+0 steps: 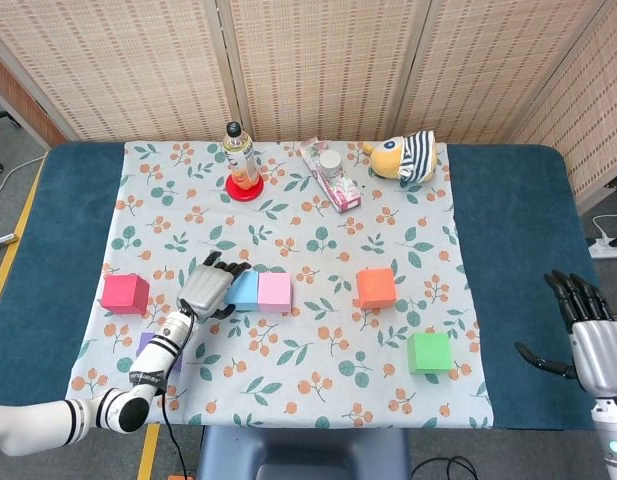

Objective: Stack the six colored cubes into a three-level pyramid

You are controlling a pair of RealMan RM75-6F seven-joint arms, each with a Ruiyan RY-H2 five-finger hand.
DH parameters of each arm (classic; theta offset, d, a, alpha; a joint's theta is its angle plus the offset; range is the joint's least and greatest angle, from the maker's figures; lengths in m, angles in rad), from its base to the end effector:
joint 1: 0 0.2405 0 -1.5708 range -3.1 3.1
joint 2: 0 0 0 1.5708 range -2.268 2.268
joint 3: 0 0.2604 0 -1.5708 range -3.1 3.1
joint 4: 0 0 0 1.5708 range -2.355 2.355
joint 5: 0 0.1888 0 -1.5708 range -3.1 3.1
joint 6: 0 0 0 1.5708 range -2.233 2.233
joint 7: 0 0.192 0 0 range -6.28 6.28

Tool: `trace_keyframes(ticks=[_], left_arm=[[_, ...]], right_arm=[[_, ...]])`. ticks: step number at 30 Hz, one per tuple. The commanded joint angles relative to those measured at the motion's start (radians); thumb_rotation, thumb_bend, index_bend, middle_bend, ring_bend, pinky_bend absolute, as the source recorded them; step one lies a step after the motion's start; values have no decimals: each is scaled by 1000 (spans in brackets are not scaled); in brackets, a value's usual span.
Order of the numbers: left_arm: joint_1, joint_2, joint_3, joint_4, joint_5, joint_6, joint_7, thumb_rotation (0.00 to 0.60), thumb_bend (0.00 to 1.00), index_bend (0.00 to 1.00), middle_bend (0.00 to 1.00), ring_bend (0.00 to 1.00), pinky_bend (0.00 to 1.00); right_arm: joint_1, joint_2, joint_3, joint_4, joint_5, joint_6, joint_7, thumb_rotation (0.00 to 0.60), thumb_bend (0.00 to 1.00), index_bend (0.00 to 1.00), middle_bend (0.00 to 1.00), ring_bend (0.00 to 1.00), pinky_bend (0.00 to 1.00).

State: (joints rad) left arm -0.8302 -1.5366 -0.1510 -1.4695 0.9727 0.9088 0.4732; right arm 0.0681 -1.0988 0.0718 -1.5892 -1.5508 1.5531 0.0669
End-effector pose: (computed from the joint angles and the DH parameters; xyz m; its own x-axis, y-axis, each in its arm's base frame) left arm -0.1358 0.3981 -0.0209 0.5525 0.2800 0.7851 0.8120 -0.3932 -0.4312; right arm -0.2984 -0.2261 0.2005 0.3715 0.0807 0.9249 -0.9254 -0.0481 0.3759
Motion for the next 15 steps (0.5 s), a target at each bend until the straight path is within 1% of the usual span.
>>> trace_keyframes(ticks=[1, 15], left_arm=[[-3, 0, 1, -5, -6, 0, 4, 600, 341, 153, 314, 282, 118], [-7, -3, 6, -8, -27, 5, 10, 600, 340, 140, 312, 282, 118]], right_arm=[[-1, 0, 0, 1, 0, 0, 2, 404, 0, 0, 60, 0, 111], [-4, -1, 0, 6, 0, 2, 8, 404, 0, 0, 60, 0, 111]])
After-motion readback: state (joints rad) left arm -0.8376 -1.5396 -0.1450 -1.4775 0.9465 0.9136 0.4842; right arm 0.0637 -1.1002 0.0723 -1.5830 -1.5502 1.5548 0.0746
